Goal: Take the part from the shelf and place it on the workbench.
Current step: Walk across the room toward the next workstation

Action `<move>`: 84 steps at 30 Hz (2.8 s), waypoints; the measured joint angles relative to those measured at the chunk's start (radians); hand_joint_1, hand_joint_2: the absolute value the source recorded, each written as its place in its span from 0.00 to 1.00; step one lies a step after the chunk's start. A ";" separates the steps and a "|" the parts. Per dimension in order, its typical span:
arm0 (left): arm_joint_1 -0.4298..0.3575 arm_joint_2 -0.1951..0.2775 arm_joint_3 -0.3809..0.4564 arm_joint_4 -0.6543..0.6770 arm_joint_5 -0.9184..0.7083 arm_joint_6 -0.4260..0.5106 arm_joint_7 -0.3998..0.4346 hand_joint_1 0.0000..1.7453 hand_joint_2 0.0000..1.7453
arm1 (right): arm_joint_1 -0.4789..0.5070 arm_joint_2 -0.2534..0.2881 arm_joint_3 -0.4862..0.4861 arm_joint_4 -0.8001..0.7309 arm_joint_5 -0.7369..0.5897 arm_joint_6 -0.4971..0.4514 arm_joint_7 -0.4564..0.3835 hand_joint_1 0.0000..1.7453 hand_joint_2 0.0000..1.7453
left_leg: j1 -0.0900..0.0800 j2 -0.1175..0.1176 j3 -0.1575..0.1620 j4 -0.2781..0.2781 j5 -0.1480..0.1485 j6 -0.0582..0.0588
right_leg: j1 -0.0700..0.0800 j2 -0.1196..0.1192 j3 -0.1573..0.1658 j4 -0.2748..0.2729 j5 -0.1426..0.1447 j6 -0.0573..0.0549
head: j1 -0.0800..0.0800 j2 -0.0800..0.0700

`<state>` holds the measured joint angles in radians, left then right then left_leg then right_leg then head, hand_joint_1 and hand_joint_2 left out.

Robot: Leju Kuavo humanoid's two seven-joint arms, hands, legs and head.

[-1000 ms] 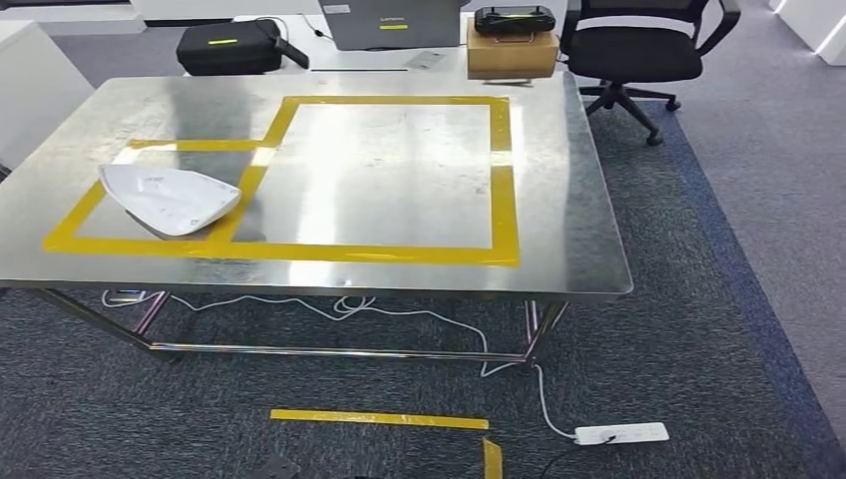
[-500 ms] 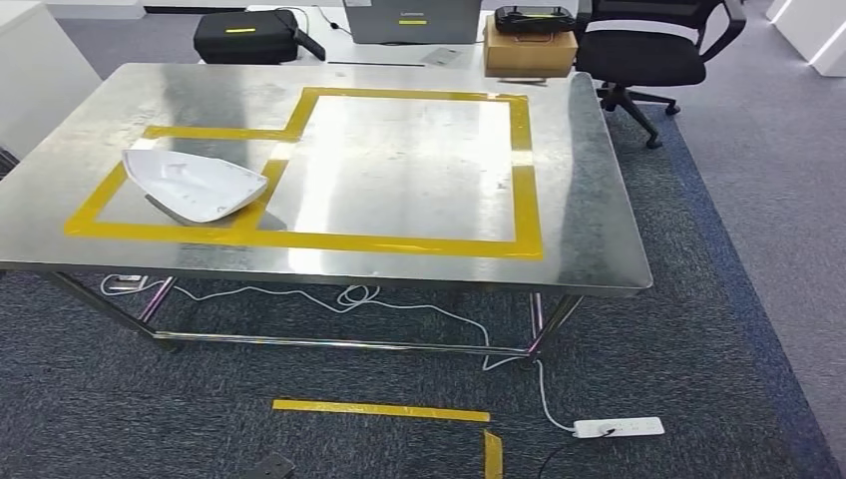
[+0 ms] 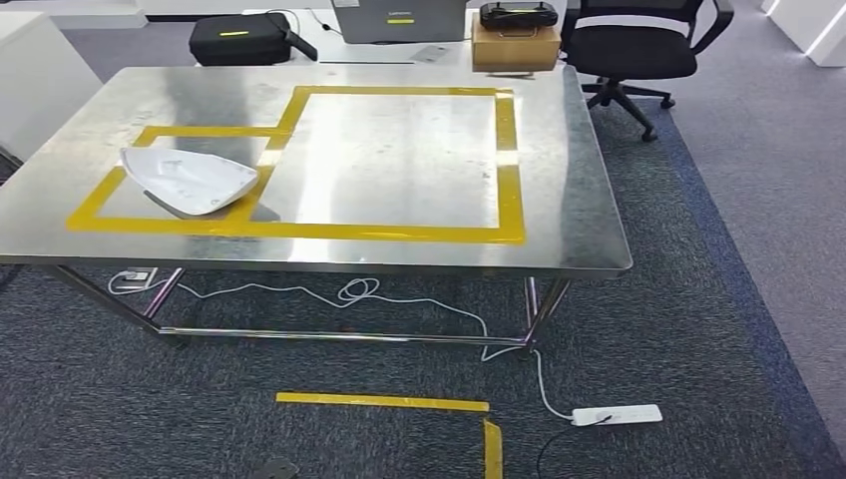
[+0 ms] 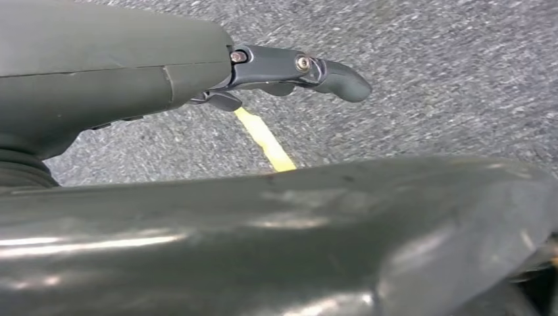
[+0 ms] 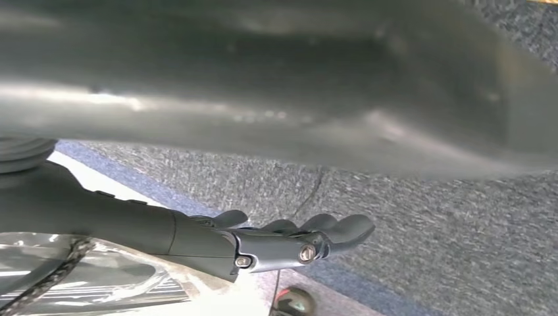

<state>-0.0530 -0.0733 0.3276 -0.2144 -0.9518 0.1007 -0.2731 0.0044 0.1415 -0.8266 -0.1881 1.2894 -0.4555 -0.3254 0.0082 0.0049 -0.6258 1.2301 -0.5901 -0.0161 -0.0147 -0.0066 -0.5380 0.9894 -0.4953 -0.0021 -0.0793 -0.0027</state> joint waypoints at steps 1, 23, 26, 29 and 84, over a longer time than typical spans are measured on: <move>0.000 0.000 0.000 0.000 0.000 0.000 0.000 0.00 0.00 | 0.000 0.000 0.000 0.000 0.000 0.000 0.000 0.00 0.00 | 0.001 0.000 0.045 -0.076 0.032 0.003 | 0.000 0.000 -0.002 0.001 0.002 0.003 | 0.000 0.000; -0.004 -0.001 0.001 0.000 -0.001 0.000 0.000 0.00 0.00 | 0.000 -0.002 -0.007 0.001 0.004 0.000 0.000 0.00 0.00 | -0.023 0.002 0.046 -0.219 0.131 0.030 | 0.000 0.002 0.049 -0.016 -0.037 0.011 | 0.003 0.000; -0.004 0.001 0.002 0.000 -0.002 0.000 -0.001 0.00 0.00 | -0.002 -0.002 -0.008 0.001 0.008 0.000 0.000 0.00 0.00 | -0.014 -0.001 -0.002 -0.091 0.034 0.010 | -0.005 -0.001 0.043 -0.019 -0.020 -0.002 | -0.005 0.000; -0.004 0.000 0.002 0.000 -0.003 0.000 -0.001 0.00 0.00 | -0.001 -0.002 -0.008 0.001 0.009 0.000 0.000 0.00 0.00 | -0.008 -0.001 -0.033 0.000 -0.017 0.003 | -0.005 -0.001 0.037 -0.018 -0.015 -0.003 | -0.005 0.000; -0.046 -0.024 0.002 0.000 -0.020 -0.003 0.023 0.00 0.00 | 0.000 -0.012 -0.031 0.002 0.012 0.026 0.003 0.00 0.00 | -0.021 0.001 0.036 -0.227 0.155 0.030 | 0.008 0.002 0.056 -0.021 -0.037 0.010 | 0.000 0.000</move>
<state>-0.0989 -0.0973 0.3296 -0.2144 -0.9716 0.0981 -0.2500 0.0043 0.1296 -0.8573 -0.1864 1.3011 -0.4296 -0.3228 -0.0125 0.0059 -0.5898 1.0028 -0.4353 0.0136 -0.0062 -0.0047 -0.4816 0.9687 -0.5326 0.0078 -0.0795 -0.0027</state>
